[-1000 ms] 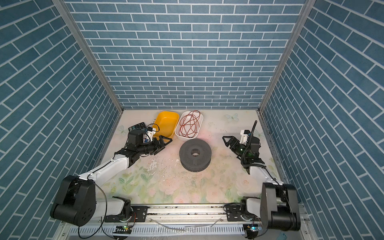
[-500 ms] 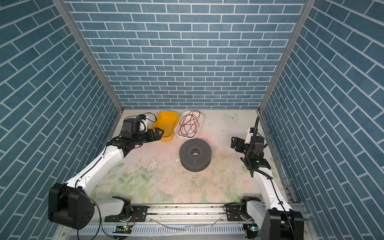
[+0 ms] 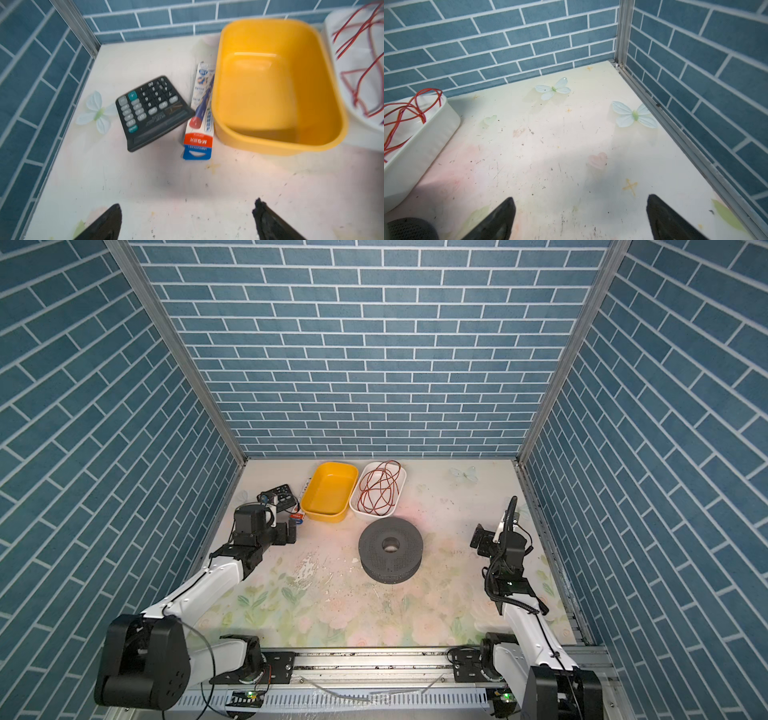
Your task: Wrap the cables
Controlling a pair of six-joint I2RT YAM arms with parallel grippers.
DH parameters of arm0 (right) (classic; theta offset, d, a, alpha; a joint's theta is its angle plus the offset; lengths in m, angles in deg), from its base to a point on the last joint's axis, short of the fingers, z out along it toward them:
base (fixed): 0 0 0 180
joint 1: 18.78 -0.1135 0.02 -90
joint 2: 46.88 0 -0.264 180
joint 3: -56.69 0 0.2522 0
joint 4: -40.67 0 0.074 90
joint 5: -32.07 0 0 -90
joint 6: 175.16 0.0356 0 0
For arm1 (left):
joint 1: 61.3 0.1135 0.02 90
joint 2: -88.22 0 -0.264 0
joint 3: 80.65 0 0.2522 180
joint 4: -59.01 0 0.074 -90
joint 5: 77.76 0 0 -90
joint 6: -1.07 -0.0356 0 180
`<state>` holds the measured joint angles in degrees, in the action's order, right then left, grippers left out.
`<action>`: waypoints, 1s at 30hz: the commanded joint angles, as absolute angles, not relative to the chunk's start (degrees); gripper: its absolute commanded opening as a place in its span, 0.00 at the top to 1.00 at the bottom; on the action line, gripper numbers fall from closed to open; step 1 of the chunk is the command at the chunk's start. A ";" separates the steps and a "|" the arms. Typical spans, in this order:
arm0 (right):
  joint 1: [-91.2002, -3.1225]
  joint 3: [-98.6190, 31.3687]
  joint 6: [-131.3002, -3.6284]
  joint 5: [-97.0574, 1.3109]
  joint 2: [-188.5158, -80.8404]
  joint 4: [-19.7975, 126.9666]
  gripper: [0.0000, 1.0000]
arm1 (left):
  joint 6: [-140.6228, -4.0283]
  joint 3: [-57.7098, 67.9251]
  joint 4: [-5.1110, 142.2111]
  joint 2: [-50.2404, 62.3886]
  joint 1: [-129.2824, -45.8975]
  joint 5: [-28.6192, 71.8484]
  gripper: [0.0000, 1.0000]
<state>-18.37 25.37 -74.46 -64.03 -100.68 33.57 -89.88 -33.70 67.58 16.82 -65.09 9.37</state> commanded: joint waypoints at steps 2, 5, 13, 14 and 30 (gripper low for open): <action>-18.18 30.09 -79.28 -67.70 -105.92 19.01 0.02 | -94.23 -37.49 50.34 13.01 -61.58 14.29 0.00; -18.16 31.42 -81.20 -66.47 -110.01 12.39 0.02 | -95.79 -41.88 38.91 11.18 -60.25 17.80 0.00; -18.23 36.17 -83.47 -63.46 -115.70 -5.21 0.07 | -94.57 -44.68 33.57 10.97 -58.85 20.90 0.00; -18.21 36.22 -83.40 -63.24 -116.49 -6.82 0.07 | -94.30 -45.39 32.47 11.23 -58.80 20.48 0.00; -18.13 30.90 -82.63 -63.79 -136.68 -17.63 0.01 | -88.23 -59.01 -7.20 -2.97 -59.93 5.67 0.00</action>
<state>-18.37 33.12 -81.74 -63.12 -135.65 -15.91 -90.76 -57.09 3.47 -1.19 -59.78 12.67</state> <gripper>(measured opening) 0.990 0.996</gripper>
